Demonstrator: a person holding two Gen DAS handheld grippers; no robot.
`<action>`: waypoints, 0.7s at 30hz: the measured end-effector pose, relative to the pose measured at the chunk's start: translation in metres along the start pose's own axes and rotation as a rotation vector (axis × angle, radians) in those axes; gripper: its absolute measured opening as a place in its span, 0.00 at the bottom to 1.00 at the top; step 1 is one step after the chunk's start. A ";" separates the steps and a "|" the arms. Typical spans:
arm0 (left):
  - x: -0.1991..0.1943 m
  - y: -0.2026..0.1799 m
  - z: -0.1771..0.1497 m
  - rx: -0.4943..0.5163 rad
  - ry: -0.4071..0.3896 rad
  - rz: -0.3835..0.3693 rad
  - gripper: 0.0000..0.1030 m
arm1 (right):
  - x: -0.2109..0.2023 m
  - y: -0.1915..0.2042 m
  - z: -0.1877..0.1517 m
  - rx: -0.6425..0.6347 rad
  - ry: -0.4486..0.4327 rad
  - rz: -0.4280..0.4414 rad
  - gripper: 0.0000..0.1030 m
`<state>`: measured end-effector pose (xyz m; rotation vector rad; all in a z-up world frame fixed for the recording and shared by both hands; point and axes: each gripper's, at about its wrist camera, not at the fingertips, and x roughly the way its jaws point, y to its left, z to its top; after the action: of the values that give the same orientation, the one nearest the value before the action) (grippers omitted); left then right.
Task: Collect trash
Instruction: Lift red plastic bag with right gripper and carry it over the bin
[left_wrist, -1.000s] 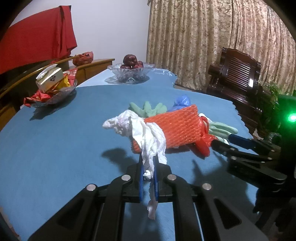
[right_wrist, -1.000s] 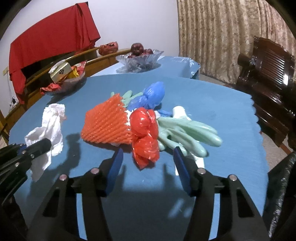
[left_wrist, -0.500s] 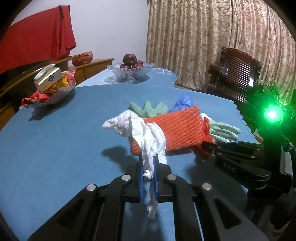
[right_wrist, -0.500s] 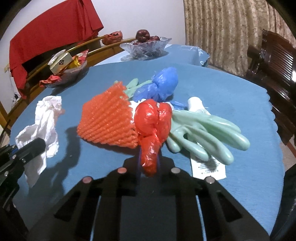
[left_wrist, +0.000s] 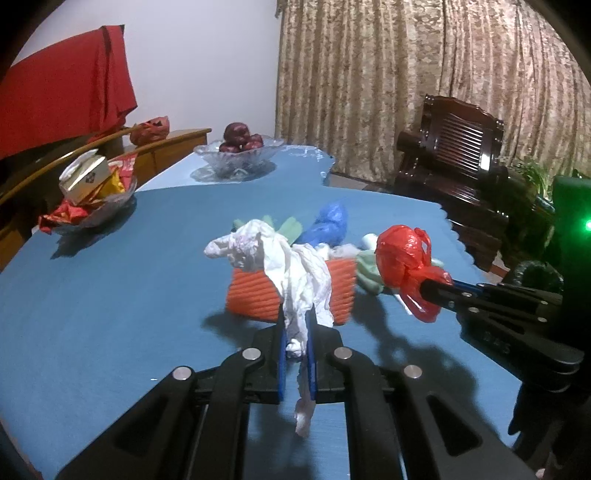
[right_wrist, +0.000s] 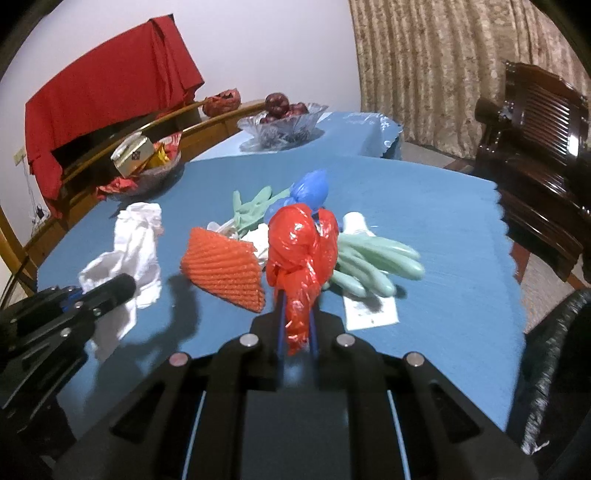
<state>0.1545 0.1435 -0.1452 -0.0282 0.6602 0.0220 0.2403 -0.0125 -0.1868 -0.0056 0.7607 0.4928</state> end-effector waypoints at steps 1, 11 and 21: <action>-0.002 -0.003 0.001 0.003 -0.002 -0.004 0.08 | -0.005 -0.002 -0.001 0.003 -0.005 -0.001 0.09; -0.026 -0.049 0.012 0.050 -0.037 -0.073 0.08 | -0.073 -0.022 -0.001 0.034 -0.068 -0.046 0.09; -0.048 -0.104 0.016 0.103 -0.061 -0.166 0.08 | -0.133 -0.051 -0.014 0.063 -0.107 -0.119 0.09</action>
<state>0.1295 0.0396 -0.1006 0.0172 0.5956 -0.1708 0.1713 -0.1170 -0.1177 0.0341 0.6667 0.3526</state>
